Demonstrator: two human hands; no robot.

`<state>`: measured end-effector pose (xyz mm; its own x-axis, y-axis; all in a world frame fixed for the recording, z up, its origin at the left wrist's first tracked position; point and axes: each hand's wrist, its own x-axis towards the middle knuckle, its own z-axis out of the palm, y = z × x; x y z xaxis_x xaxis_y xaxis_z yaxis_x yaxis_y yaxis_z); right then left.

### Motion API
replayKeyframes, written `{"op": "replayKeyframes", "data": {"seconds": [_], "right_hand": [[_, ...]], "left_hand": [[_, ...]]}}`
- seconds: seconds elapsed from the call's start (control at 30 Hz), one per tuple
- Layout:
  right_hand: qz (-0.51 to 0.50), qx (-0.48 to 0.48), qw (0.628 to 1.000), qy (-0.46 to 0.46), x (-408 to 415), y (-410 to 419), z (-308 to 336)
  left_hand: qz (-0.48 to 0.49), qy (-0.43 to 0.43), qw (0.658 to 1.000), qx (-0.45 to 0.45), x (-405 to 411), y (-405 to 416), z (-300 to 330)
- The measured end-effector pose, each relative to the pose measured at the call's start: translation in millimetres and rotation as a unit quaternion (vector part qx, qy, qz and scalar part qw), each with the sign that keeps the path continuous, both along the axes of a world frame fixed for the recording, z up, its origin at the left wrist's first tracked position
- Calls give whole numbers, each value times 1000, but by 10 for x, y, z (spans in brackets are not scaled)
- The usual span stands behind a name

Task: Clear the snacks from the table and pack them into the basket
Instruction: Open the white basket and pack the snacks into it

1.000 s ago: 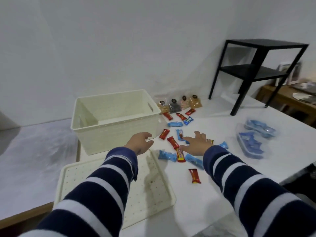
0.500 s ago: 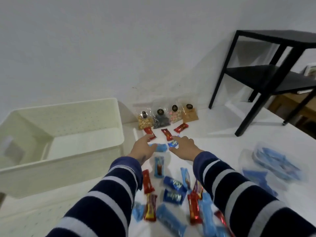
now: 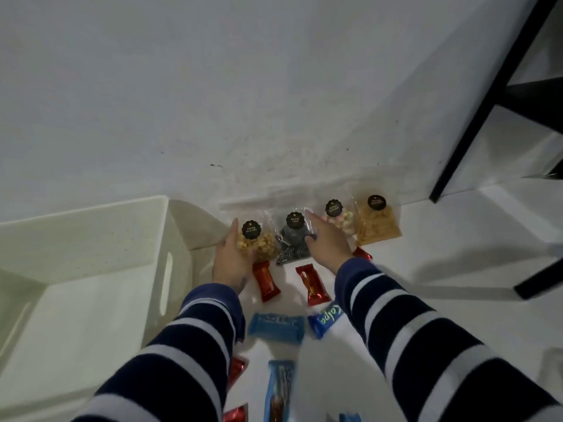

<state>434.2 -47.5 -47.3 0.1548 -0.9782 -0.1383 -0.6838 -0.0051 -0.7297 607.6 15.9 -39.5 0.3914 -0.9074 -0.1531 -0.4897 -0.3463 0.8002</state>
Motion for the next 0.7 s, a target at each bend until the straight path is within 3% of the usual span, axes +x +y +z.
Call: {"op": "replayKeyframes", "data": {"seconds": [0.2,0.33,0.47,0.7], "right_hand": [[-83,-7,995,-60,93,-245,-158],[-63,-8,996,-56,93,-220,-122],[-49,-36,996,-61,128,-139,118],[-32,-102,990,-97,191,108,956]], "left_hand": [[37,1,999,-22,-39,-265,-256],[63,-20,997,-25,-21,-191,-228],[49,-84,994,-40,89,-102,44],[47,-99,988,-106,228,224,797]]}}
